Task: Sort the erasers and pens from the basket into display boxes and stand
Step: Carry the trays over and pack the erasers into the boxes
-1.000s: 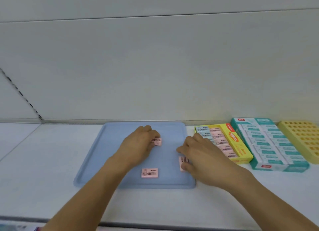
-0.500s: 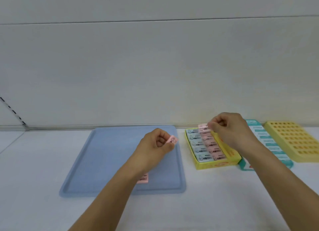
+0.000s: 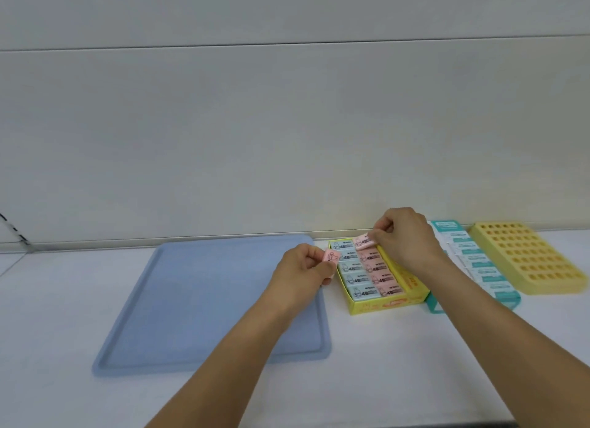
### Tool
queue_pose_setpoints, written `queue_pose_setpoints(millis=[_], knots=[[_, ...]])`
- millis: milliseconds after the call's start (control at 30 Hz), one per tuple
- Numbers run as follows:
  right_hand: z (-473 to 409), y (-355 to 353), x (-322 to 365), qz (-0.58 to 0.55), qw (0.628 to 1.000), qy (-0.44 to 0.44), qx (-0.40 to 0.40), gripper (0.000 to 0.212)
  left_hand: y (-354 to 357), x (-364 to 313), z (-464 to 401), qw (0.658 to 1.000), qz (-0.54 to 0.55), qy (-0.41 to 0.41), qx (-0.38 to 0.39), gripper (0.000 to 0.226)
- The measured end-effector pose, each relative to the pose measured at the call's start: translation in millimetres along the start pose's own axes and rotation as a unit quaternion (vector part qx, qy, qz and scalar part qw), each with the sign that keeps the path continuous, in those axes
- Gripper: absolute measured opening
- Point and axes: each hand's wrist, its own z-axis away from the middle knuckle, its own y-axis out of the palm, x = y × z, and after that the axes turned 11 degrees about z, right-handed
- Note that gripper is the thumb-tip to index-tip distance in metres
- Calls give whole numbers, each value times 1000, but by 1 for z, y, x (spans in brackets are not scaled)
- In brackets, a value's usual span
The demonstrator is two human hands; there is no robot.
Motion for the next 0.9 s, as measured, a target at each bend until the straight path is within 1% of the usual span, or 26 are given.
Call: queue_pose_setpoints(millis=[67,167,267,333,433,533,633,700,800,900], knots=[[2,5,-1,-4,1000,-2,-16,11,0,1,0,1000,-4,6,-9,11],[3,13,-3,10,999,-3,-41,12,0,0,0,999,-6,26,-44,12],[5,17,-5,39,997,-8,-60,17,-2,-2,0,997,38,44,-51,10],[6,17,-6,83,993,-32,-73,21,-2,-2,1,995,79,46,-48,9],[11,19,-6,180,976,-93,-84,29,-2,-2,1,992,116,45,-37,7],[14,16,-9,204,968,-122,-75,31,1,-1,0,991,125,39,-35,9],[14,11,-13,221,964,-142,-48,27,5,1,-1,992,121,27,-39,11],[13,9,-14,233,960,-147,-39,28,7,3,-2,993,112,19,-33,12],[15,11,-13,245,956,-157,-48,30,8,3,-3,994,107,16,-26,13],[16,9,-11,284,944,-163,-27,30,8,1,-2,993,109,20,-32,12]])
